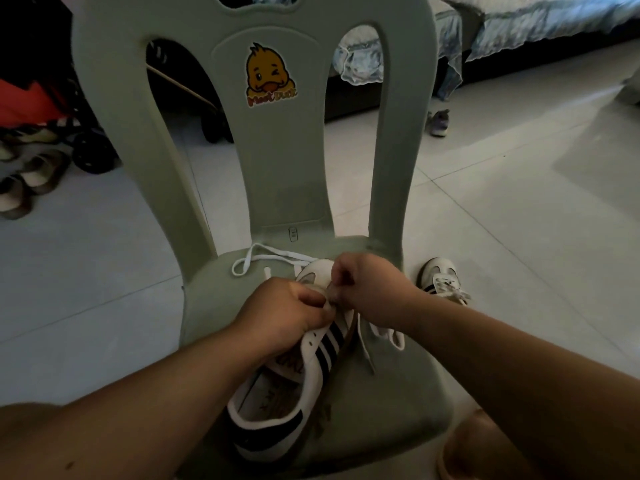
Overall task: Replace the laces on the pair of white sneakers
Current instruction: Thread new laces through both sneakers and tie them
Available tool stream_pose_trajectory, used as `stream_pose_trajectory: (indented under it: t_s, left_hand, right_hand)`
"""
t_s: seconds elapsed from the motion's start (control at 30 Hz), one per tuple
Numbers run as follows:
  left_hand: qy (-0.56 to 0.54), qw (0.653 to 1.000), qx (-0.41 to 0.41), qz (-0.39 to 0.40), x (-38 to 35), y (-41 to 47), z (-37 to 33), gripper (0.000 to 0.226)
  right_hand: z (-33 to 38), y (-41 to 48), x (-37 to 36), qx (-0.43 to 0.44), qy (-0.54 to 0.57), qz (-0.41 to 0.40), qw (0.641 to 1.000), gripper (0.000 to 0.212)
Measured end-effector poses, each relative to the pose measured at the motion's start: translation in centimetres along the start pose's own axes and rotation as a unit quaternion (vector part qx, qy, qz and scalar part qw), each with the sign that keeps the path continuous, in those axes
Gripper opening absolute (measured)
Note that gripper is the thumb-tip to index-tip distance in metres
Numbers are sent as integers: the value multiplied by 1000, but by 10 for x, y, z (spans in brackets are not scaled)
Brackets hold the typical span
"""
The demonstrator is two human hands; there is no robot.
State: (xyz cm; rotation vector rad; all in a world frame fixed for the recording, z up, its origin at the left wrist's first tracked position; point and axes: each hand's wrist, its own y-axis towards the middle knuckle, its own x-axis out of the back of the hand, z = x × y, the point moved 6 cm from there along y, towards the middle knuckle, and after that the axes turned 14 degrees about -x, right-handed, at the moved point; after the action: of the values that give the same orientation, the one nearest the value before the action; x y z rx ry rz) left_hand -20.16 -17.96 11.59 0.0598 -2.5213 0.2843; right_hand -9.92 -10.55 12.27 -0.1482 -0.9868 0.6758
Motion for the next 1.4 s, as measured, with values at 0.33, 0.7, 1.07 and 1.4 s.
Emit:
stream_pose_trajectory:
  t_s: [0.33, 0.7, 1.07, 1.4]
  left_hand:
    - [33, 997, 5, 75, 1, 10, 4, 27]
    - [236, 964, -111, 55, 0, 22, 2, 15]
    - [269, 955, -119, 34, -3, 21, 6, 15]
    - [167, 980, -103, 39, -1, 24, 14, 11]
  right_hand:
    - [-7, -3, -3, -43, 0, -23, 999, 18]
    - [-26, -3, -17, -146, 183, -10, 972, 12]
    - [-26, -5, -15, -158, 171, -26, 972, 13]
    - [-12, -12, -13, -125, 119, 16, 985, 30]
